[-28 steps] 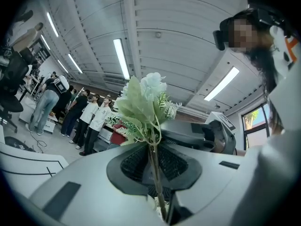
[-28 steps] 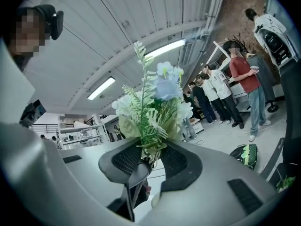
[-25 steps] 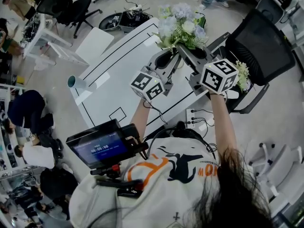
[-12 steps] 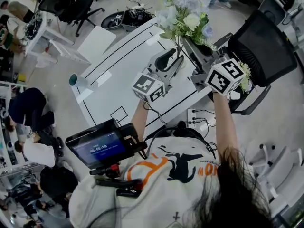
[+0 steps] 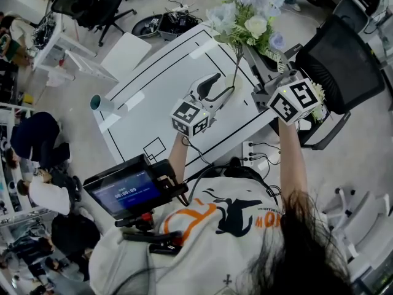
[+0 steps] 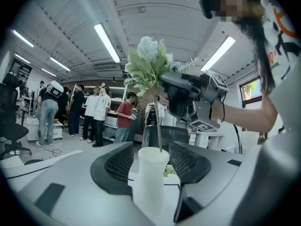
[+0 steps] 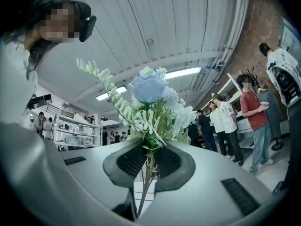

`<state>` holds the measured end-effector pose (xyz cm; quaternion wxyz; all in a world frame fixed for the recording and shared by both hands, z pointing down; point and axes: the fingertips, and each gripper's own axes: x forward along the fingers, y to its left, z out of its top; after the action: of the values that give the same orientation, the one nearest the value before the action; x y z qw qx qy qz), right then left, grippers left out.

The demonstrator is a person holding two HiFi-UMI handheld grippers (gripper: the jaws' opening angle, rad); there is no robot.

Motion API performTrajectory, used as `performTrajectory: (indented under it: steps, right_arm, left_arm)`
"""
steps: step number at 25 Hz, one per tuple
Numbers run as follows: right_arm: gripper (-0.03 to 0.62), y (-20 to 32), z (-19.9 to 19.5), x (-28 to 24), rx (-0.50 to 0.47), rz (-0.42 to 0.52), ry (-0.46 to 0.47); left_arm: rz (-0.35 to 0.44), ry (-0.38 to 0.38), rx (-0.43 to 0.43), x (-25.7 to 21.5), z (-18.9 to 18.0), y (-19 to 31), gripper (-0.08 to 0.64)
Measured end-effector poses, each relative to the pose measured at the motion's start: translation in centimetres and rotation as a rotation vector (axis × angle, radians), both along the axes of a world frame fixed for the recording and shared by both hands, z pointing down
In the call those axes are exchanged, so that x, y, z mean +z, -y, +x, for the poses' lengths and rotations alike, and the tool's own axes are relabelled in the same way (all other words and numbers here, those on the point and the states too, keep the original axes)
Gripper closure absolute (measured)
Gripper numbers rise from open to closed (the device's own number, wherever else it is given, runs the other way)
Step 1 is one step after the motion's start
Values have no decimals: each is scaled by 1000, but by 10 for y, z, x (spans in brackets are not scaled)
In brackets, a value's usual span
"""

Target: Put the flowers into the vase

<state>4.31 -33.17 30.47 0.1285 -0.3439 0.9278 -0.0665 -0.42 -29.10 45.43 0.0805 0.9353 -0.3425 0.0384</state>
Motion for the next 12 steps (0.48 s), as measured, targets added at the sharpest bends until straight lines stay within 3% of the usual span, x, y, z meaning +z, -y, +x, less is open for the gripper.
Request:
performTrajectory:
  steps: [6,12]
  right_arm:
    - [538,1,2,9,56,10,-75]
    - [538,-5,-3,38,57,-9,-113]
  left_arm:
    - [-47,129,75,34,19,-8,290]
    - [-78,156,86,51,26,-9,290]
